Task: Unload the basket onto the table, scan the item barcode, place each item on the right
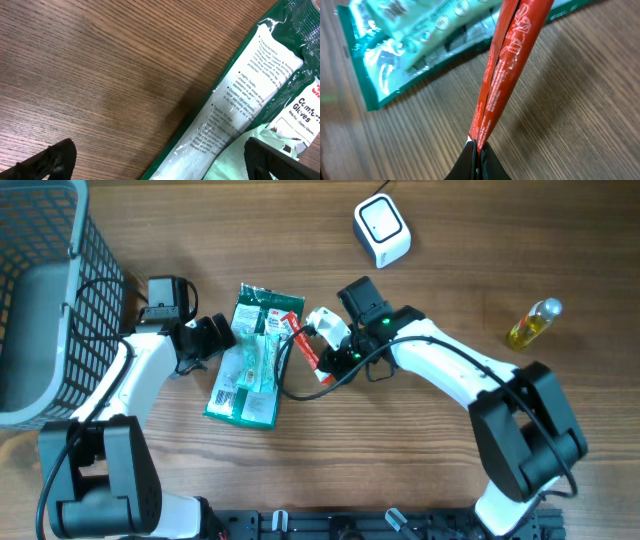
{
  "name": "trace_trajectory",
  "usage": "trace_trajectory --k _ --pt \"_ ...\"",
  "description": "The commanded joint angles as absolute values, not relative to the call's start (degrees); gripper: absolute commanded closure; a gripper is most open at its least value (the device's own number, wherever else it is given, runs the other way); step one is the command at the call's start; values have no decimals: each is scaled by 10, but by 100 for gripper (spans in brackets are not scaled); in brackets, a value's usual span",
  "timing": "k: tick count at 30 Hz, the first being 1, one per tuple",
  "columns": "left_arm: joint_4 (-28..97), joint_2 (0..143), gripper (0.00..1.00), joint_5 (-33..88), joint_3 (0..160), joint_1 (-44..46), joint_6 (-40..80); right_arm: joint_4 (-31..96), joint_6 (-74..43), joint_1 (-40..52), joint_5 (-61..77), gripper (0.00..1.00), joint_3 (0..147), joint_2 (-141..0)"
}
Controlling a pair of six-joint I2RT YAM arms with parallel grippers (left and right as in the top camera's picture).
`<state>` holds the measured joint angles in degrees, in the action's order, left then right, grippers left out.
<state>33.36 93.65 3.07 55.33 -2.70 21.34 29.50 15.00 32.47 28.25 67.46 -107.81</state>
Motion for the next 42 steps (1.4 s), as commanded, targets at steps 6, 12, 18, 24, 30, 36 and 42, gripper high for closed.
trace_trajectory --k 6,12,18,24,30,36,42 --pt "332 938 0 29 550 -33 217 266 137 338 280 96 670 -1104" --pt "332 938 0 29 550 -33 217 210 135 338 279 96 670 -1142" --pt "332 938 0 29 550 -33 217 196 219 340 400 96 670 -1150" --pt "332 938 0 29 550 -33 217 222 233 340 437 96 670 -1150" --pt "332 938 1 29 550 -33 217 244 271 355 466 95 670 -1150" --pt "332 938 0 29 550 -33 217 240 263 391 408 95 670 -1150" --pt "332 938 0 29 550 -33 217 212 193 393 343 95 670 -1150"
